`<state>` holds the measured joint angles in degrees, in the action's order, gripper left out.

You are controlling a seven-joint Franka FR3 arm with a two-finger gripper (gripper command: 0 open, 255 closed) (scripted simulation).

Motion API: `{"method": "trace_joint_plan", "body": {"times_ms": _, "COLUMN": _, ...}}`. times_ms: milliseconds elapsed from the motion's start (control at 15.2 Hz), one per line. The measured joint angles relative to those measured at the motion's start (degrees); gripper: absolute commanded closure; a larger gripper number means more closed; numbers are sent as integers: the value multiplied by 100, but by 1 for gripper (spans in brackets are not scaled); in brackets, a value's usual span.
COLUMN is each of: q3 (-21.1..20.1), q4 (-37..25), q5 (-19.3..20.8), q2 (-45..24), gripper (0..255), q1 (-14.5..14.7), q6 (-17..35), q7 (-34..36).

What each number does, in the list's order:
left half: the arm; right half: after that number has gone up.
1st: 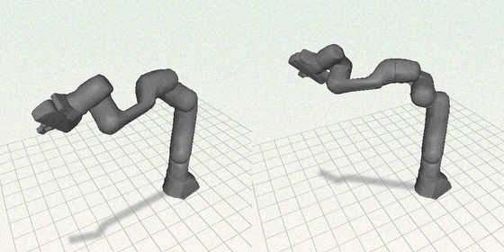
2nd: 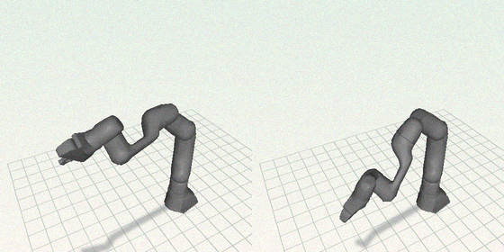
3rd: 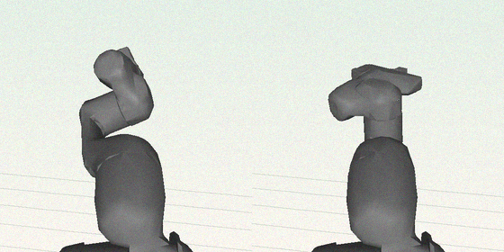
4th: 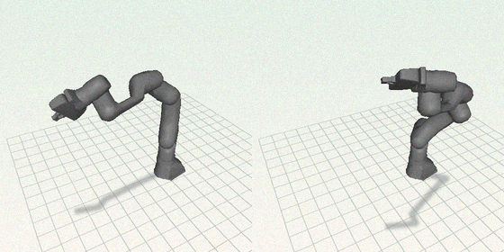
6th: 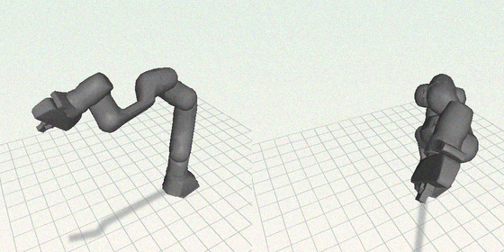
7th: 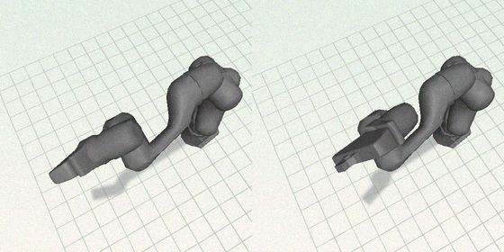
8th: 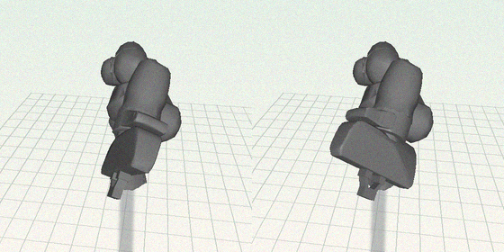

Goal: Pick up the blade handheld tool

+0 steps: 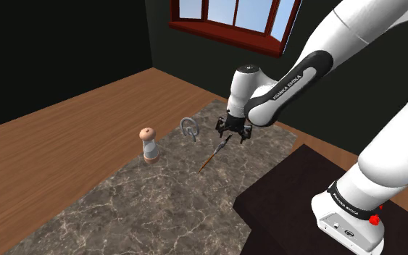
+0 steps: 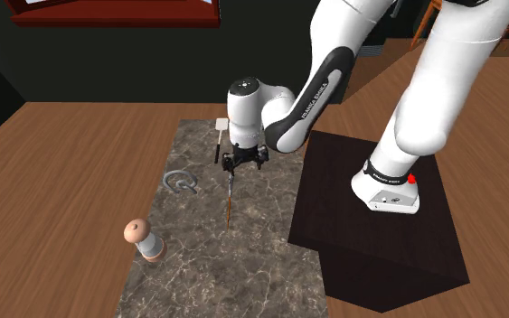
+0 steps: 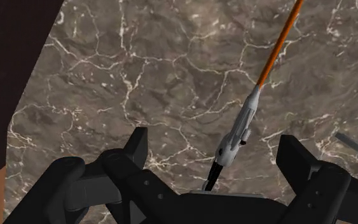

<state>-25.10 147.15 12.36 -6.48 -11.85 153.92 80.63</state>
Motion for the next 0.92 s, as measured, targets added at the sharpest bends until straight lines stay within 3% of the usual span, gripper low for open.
{"method": "trace_joint_plan", "body": {"times_ms": 132, "q3": 270, "q4": -264, "q5": 658, "q2": -537, "gripper": 0, "q1": 177, "q6": 253, "q7": 829}}
{"method": "trace_joint_plan", "body": {"times_ms": 396, "q3": 979, "q4": -1048, "q5": 1519, "q2": -1547, "gripper": 0, "q1": 702, "q6": 519, "q7": 2068}}
{"method": "trace_joint_plan", "body": {"times_ms": 594, "q3": 1337, "q4": -1348, "q5": 1809, "q2": -2006, "gripper": 0, "q1": 990, "q6": 714, "q7": 2559}}
{"method": "trace_joint_plan", "body": {"times_ms": 924, "q3": 1645, "q4": -1531, "q5": 2080, "q2": -2444, "gripper": 0, "q1": 1229, "q6": 993, "q7": 2835}}
